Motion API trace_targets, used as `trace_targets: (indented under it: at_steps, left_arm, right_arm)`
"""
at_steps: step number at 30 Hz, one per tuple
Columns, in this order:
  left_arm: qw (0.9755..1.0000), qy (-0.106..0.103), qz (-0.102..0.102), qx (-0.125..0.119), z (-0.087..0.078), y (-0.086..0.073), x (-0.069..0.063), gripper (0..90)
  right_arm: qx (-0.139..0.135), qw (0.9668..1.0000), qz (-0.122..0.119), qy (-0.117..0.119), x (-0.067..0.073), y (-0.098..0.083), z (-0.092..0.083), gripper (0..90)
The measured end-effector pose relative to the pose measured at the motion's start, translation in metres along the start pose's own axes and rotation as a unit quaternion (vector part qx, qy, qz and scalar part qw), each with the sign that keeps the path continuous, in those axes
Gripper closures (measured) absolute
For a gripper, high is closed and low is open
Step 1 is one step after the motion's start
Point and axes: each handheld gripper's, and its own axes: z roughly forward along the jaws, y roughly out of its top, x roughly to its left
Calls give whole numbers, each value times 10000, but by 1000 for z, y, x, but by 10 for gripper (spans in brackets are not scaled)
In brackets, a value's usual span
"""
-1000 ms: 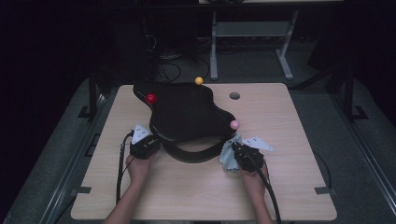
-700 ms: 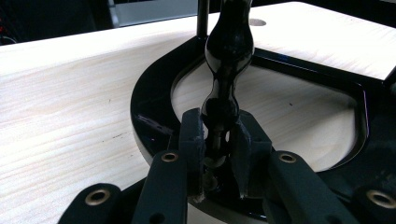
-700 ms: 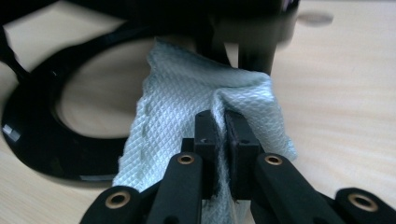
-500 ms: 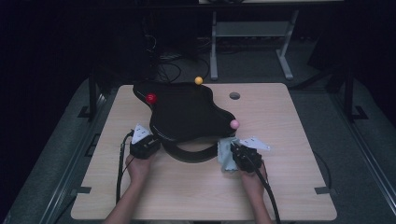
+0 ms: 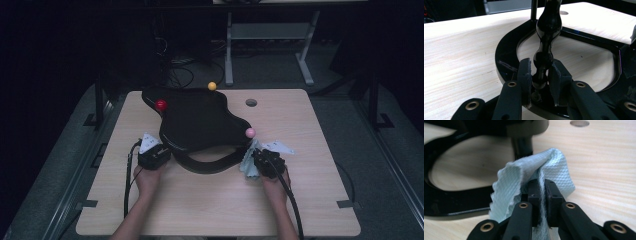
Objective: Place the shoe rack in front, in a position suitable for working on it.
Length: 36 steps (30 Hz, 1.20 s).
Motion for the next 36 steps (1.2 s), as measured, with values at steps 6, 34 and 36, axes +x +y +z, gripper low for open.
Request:
trace_targets:
  at_steps: [6,34,36]
  left_arm:
    - [10000,37,24,-15,-1,1,0,740]
    - [9999,-65,-102,-73,-1,2,7,746]
    - [9999,-77,-108,-74,0,2,7,746]
  right_arm:
    - [49,10000,-7,53,0,2,4,844]
    - [129,9991,-277,298,2,6,0,847]
    - [142,9990,-276,313,3,4,-2,847]
